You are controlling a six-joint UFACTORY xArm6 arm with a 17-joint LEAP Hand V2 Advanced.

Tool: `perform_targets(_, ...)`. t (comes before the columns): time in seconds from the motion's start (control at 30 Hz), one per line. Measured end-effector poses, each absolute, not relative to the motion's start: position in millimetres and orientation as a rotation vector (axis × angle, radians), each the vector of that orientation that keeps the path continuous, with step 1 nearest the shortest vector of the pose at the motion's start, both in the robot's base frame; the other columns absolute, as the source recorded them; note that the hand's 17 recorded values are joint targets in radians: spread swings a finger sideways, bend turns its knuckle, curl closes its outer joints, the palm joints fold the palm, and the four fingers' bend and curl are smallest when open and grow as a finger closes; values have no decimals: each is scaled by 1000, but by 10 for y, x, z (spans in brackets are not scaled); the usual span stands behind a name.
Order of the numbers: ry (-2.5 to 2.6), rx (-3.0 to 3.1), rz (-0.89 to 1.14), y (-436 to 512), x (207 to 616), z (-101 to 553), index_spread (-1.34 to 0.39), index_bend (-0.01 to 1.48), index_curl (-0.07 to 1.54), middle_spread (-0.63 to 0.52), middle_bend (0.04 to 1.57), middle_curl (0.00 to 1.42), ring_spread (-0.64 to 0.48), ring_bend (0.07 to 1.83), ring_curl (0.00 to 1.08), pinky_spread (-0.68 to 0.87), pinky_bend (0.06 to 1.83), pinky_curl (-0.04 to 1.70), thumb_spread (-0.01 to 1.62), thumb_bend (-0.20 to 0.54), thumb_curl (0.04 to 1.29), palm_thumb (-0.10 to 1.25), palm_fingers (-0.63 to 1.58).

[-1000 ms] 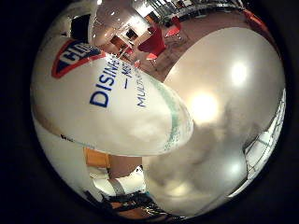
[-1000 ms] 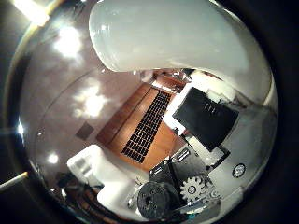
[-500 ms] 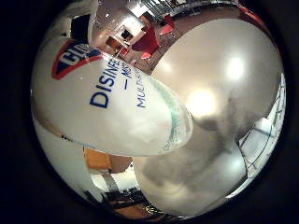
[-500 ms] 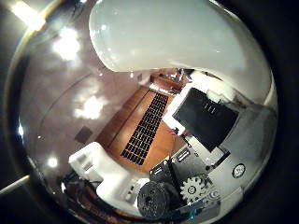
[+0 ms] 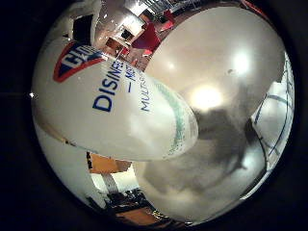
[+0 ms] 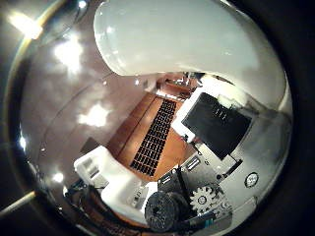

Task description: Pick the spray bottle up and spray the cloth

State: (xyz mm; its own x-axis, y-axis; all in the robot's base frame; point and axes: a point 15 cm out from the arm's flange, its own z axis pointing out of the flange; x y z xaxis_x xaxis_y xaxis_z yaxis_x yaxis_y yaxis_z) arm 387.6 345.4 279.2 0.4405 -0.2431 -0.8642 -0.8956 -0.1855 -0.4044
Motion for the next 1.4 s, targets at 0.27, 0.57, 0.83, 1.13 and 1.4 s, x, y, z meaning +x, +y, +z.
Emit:
perform_targets(0.27, 1013, -1671, 784, 3322, 3967, 2762, -214, 1083, 760, -74, 1352, 619, -157, 1477, 596, -201, 1003, 1310, 683, -32, 888, 956, 1165)
perform_targets(0.57, 991, -1703, 789, 3372, 3895, 2733, -286, 639, 735, -121, 1079, 592, -239, 1294, 576, -363, 1015, 1068, 456, -31, 861, 943, 577)
perform_targets(0.83, 987, -1731, 790, 3363, 3862, 2705, -385, 432, 567, -65, 717, 489, -154, 1036, 492, -55, 691, 926, 894, -22, 760, 879, 2)
perform_targets(1.13, 976, -1730, 771, 3345, 3871, 2787, -295, 227, 426, 29, 461, 392, 34, 720, 358, 390, 452, 641, 1033, -23, 612, 798, 68)
perform_targets(1.4, 969, -1776, 686, 3081, 3921, 2894, -255, 176, 390, 38, 361, 378, 54, 613, 322, 431, 382, 523, 1045, -21, 560, 804, 168)
